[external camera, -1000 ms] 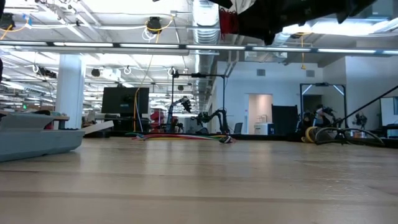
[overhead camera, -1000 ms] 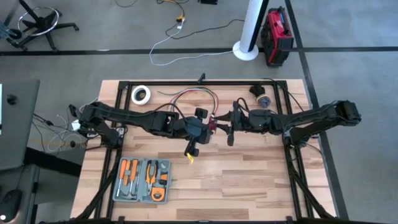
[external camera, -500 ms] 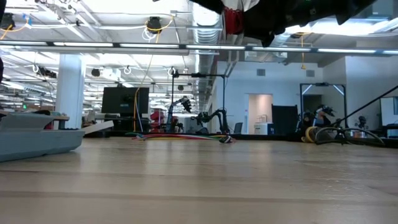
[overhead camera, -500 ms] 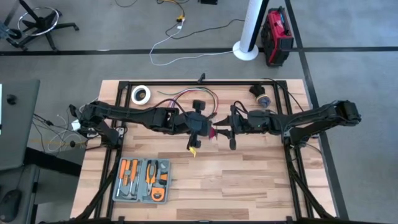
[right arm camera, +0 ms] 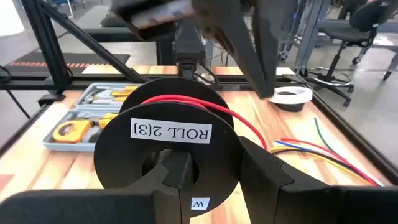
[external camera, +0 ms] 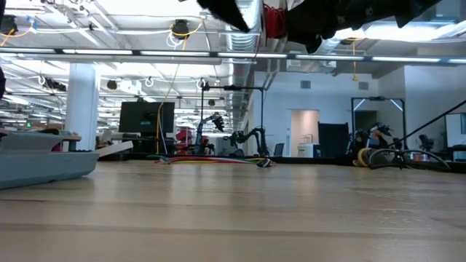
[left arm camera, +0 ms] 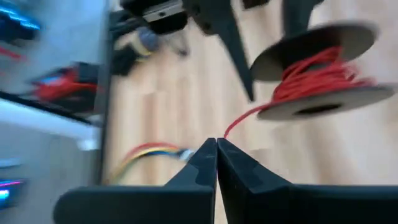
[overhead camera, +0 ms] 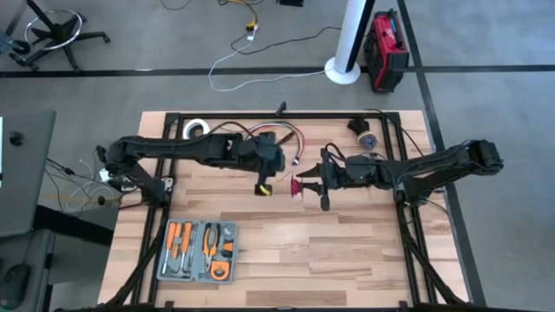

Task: Coil cords
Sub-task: Uncoil the red wire from the black spool

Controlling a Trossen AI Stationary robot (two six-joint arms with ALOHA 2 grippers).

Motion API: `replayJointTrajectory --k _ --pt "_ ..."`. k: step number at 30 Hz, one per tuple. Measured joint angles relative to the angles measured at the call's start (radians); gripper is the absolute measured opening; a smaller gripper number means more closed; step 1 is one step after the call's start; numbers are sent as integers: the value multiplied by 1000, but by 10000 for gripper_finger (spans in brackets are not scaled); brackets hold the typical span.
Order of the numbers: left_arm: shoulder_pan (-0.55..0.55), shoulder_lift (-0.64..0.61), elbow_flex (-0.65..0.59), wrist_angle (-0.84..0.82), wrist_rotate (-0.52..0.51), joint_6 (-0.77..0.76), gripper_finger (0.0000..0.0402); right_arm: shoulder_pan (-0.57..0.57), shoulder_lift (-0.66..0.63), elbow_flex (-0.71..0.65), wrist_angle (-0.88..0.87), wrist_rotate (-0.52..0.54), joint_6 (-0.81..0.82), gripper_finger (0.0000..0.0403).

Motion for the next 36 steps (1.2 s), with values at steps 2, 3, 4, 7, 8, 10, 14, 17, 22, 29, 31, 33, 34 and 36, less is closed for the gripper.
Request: replayJointTrajectory --k 2,3,4,7,8,10,14,17,22,29,31,33,34,36 --pt "25 -15 -41 16 -6 1 0 0 0 0 1 2 -11 108" --pt "40 -21 -63 22 -8 0 0 0 0 0 0 2 -16 108" --pt "53 -26 -90 37 -7 -6 0 0 0 0 -1 2 -19 108" --pt "90 -47 -186 129 22 -19 0 -10 0 0 -14 2 -38 108" --pt "99 -55 -220 162 38 -23 0 -16 0 -1 -15 2 -40 108" --pt "112 -76 -298 250 77 -36 0 -28 0 -9 -17 2 -40 108" --pt "132 -127 -453 421 112 -63 0 -58 0 -51 45 -48 -7 108" --pt "133 -163 -563 558 110 -89 0 -92 0 -115 153 -117 31 108" --pt "123 -169 -721 733 113 -123 12 -162 0 -234 367 -202 90 108" --pt "119 -165 -858 993 115 -179 108 -183 0 -310 448 -206 58 108" --pt "119 -165 -859 1009 115 -175 140 -174 0 -313 448 -206 22 108" --pt "119 -165 -859 1020 115 -154 168 -159 7 -313 451 -206 -25 108" --pt "119 -165 -859 1031 115 -144 180 -151 13 -313 452 -206 -46 108" --pt "115 -165 -859 1063 114 -123 198 -141 25 -313 454 -208 -70 108"
